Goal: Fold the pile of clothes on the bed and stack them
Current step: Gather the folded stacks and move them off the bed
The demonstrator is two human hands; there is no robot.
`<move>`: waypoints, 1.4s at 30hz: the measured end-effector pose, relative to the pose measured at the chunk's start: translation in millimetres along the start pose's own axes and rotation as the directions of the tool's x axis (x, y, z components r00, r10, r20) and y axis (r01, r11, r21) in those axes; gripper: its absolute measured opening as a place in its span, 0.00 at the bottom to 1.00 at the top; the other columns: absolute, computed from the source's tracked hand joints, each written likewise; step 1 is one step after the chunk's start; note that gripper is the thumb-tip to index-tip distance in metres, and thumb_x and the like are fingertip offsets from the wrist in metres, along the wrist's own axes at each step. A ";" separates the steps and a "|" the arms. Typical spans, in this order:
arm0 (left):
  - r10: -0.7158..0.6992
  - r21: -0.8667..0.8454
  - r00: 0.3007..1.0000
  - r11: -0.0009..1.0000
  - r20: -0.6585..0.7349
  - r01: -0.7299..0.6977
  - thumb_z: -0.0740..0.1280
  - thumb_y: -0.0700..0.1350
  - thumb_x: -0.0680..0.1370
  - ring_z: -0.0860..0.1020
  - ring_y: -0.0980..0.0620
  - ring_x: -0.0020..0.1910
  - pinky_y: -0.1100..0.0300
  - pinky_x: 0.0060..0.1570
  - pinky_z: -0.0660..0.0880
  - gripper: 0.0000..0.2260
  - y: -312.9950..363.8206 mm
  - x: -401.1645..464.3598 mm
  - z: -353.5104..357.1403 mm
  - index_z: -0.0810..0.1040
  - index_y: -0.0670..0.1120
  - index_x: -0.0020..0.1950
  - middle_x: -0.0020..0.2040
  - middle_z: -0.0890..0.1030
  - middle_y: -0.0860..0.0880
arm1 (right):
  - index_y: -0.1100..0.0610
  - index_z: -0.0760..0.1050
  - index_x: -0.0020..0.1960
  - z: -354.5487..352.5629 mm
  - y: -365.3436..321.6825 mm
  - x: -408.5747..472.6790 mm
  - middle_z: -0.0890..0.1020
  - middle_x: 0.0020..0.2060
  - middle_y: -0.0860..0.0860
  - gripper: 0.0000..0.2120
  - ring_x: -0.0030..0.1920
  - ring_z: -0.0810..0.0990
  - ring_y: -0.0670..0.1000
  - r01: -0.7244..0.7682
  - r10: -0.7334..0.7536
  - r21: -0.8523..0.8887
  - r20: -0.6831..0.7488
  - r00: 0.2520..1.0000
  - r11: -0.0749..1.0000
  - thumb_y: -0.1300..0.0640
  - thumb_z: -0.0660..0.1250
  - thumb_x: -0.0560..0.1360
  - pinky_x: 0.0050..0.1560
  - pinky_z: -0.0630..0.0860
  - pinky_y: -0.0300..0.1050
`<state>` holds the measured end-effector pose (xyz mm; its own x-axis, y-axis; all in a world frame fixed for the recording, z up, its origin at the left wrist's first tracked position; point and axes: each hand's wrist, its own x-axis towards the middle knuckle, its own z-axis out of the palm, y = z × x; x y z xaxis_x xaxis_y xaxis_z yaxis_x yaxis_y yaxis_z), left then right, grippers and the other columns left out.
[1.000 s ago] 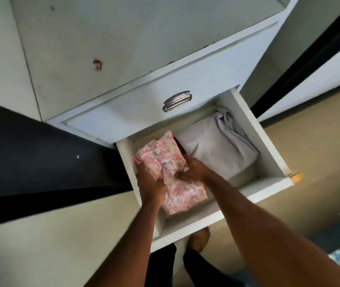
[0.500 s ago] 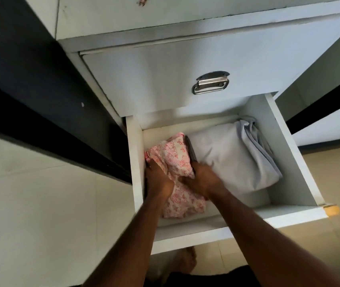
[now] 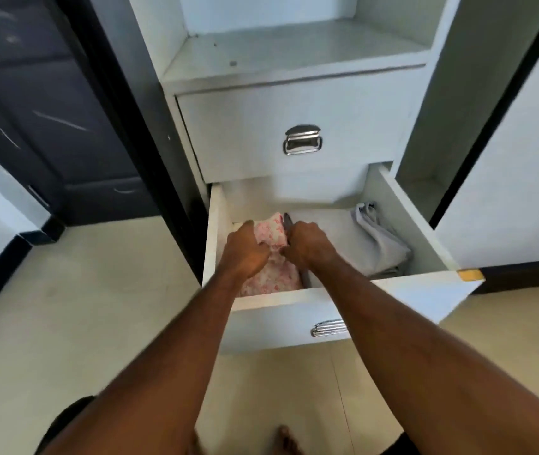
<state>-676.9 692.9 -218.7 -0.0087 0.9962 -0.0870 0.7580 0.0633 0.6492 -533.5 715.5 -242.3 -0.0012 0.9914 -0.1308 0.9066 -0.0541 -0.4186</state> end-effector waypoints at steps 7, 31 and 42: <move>0.277 0.015 0.952 0.961 -0.133 -0.277 0.60 0.42 0.83 0.79 0.40 0.60 0.52 0.59 0.72 0.14 47.7 -122.2 17.5 0.77 0.42 0.67 0.62 0.82 0.42 | 0.57 0.84 0.53 -37.6 16.1 -132.2 0.87 0.48 0.58 0.14 0.48 0.84 0.61 0.251 -0.178 0.133 -0.408 0.895 0.959 0.57 0.61 0.78 0.52 0.81 0.53; 0.334 0.537 0.923 0.752 0.190 -0.383 0.55 0.41 0.82 0.31 0.53 0.78 0.48 0.79 0.36 0.36 -69.8 -155.6 117.3 0.31 0.50 0.80 0.80 0.31 0.51 | 0.58 0.28 0.79 113.0 88.2 -191.9 0.30 0.78 0.55 0.38 0.79 0.30 0.54 0.105 -0.128 -0.342 -0.046 0.991 0.934 0.60 0.52 0.80 0.75 0.26 0.52; 0.489 0.615 0.869 0.662 0.081 -0.429 0.66 0.49 0.80 0.47 0.49 0.82 0.44 0.76 0.49 0.37 -98.2 -65.2 135.7 0.48 0.46 0.83 0.83 0.50 0.47 | 0.56 0.42 0.83 132.0 127.1 -111.2 0.43 0.83 0.54 0.44 0.83 0.42 0.53 0.155 -0.288 -0.475 -0.221 0.932 0.866 0.60 0.61 0.73 0.80 0.43 0.61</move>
<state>-662.2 613.6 -379.4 0.4156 0.8914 0.1808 0.9062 -0.4229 0.0022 -473.8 582.7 -399.6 -0.1691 0.9657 0.1968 0.9855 0.1635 0.0443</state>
